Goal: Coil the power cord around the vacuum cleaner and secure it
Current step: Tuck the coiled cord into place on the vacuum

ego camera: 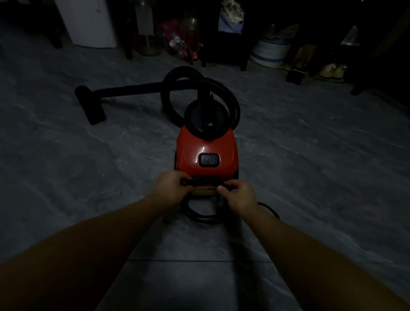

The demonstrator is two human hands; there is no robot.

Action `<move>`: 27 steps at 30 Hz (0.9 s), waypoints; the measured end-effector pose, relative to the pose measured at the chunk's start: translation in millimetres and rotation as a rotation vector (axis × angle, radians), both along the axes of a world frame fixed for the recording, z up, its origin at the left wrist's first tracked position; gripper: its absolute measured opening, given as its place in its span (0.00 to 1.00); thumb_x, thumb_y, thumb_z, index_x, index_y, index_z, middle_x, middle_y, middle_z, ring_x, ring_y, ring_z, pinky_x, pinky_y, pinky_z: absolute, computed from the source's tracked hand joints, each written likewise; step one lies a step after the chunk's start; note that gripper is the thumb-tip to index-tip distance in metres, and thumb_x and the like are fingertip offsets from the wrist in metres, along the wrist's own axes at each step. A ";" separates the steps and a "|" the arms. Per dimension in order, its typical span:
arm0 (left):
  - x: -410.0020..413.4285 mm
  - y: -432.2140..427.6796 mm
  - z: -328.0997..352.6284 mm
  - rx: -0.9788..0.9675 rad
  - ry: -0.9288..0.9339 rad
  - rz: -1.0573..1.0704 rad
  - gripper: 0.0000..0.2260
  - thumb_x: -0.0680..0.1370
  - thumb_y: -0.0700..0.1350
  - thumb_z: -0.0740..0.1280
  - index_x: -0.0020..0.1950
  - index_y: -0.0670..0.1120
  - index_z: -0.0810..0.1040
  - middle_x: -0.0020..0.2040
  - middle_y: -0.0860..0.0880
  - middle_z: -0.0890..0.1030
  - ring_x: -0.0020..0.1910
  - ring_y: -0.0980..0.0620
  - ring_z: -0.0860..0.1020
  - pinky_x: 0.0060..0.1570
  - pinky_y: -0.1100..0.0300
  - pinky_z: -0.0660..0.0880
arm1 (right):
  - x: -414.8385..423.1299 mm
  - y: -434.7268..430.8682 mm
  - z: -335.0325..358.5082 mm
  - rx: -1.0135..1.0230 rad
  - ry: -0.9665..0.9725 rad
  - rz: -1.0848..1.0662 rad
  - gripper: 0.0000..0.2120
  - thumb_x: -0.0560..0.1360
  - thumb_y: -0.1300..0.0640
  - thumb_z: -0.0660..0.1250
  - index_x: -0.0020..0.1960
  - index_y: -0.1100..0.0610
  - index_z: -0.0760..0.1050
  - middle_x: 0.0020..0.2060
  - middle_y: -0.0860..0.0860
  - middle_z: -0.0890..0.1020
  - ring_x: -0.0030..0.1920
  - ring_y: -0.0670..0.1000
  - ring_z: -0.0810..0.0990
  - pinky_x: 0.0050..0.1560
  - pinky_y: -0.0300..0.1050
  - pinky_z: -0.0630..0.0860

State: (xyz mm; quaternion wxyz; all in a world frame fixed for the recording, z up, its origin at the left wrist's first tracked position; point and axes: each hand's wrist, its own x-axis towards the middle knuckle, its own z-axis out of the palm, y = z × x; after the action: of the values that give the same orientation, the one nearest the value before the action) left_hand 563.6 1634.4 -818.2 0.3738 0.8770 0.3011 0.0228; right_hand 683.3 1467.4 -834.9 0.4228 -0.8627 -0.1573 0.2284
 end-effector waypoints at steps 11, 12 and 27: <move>-19.2 -1.5 -10.7 -0.129 0.026 0.014 0.08 0.73 0.43 0.75 0.50 0.42 0.82 0.38 0.50 0.82 0.37 0.53 0.80 0.36 0.67 0.72 | -18.3 -20.4 -1.3 -0.032 -0.217 0.176 0.10 0.78 0.51 0.67 0.48 0.57 0.81 0.41 0.51 0.84 0.42 0.50 0.82 0.45 0.46 0.78; -23.6 -2.4 -12.1 -0.132 0.028 -0.004 0.08 0.72 0.43 0.75 0.49 0.43 0.82 0.37 0.50 0.82 0.36 0.55 0.79 0.35 0.67 0.72 | -20.2 -24.1 -4.1 -0.024 -0.224 0.189 0.09 0.78 0.51 0.67 0.47 0.56 0.80 0.40 0.51 0.84 0.42 0.50 0.81 0.45 0.47 0.78; -33.0 -13.6 -16.9 -0.149 -0.028 -0.015 0.07 0.74 0.48 0.74 0.43 0.46 0.81 0.38 0.48 0.81 0.35 0.55 0.77 0.35 0.66 0.71 | -23.1 -38.8 -21.4 0.100 -0.061 0.045 0.10 0.75 0.49 0.71 0.39 0.54 0.81 0.32 0.47 0.81 0.34 0.45 0.78 0.39 0.42 0.72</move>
State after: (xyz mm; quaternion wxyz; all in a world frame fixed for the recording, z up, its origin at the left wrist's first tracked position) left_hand 530.7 1620.8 -835.1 0.4423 0.8486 0.2899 0.0098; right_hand 660.1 1428.7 -856.2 0.4552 -0.8434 -0.2006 0.2031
